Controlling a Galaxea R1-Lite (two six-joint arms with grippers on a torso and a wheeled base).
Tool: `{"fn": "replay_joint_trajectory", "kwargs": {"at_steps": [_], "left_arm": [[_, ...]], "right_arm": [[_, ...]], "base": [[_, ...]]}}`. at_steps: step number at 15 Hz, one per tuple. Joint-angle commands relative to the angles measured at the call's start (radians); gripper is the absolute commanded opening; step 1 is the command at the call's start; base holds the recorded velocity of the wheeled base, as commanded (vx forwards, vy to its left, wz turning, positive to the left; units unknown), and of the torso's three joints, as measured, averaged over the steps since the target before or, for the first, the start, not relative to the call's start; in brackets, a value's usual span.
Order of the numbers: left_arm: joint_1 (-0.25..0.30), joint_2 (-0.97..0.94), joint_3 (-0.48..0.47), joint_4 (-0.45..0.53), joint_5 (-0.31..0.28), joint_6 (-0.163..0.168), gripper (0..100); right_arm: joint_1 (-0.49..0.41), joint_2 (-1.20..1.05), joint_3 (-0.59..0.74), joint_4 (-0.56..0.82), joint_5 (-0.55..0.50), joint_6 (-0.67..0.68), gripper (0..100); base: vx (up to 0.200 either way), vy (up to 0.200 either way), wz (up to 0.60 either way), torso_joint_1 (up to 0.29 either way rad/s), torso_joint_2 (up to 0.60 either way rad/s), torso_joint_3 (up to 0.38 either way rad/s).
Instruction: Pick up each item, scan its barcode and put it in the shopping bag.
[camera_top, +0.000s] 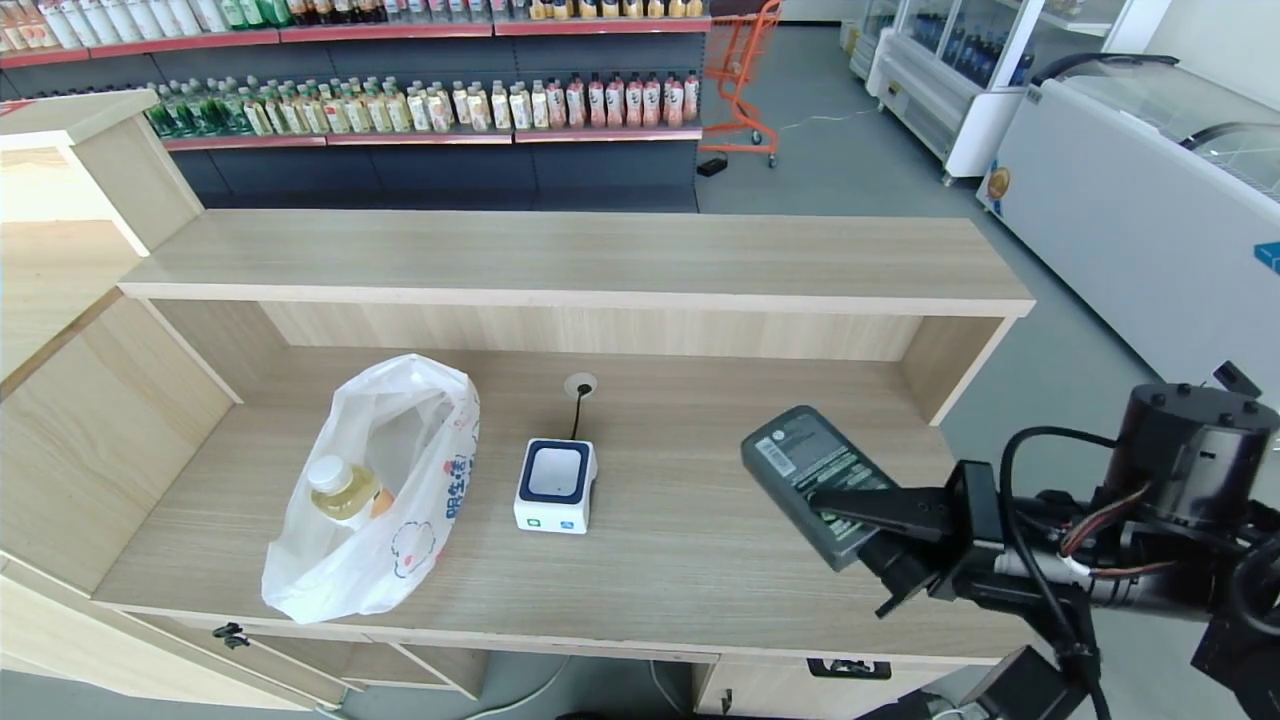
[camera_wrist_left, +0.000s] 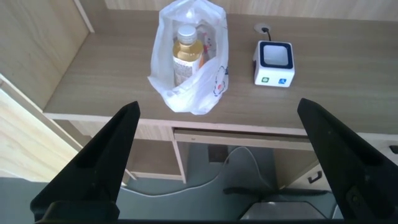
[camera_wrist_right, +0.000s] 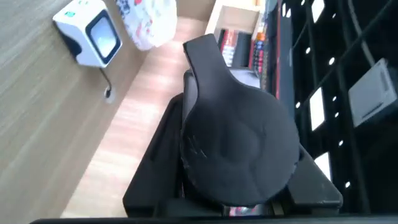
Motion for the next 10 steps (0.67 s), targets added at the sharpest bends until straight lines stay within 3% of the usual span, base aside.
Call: {"fn": "replay_joint_trajectory", "kwargs": {"at_steps": [1,4,10], "left_arm": [[0.000,0.000,0.000,0.000,0.000,0.000,100],[0.000,0.000,0.000,0.000,0.000,0.000,100],[0.000,0.000,0.000,0.000,0.000,0.000,100]], "right_arm": [[0.184,0.015,0.025,0.005,0.008,-0.142,0],[0.335,0.056,0.036,0.004,0.010,-0.206,0],[0.363,0.078,0.043,0.004,0.122,-0.329,0]], "base": [[0.000,0.000,0.00,0.000,0.00,0.000],[0.000,0.000,0.00,0.000,0.00,0.000],[0.000,0.000,0.00,0.000,0.00,0.000]]}}
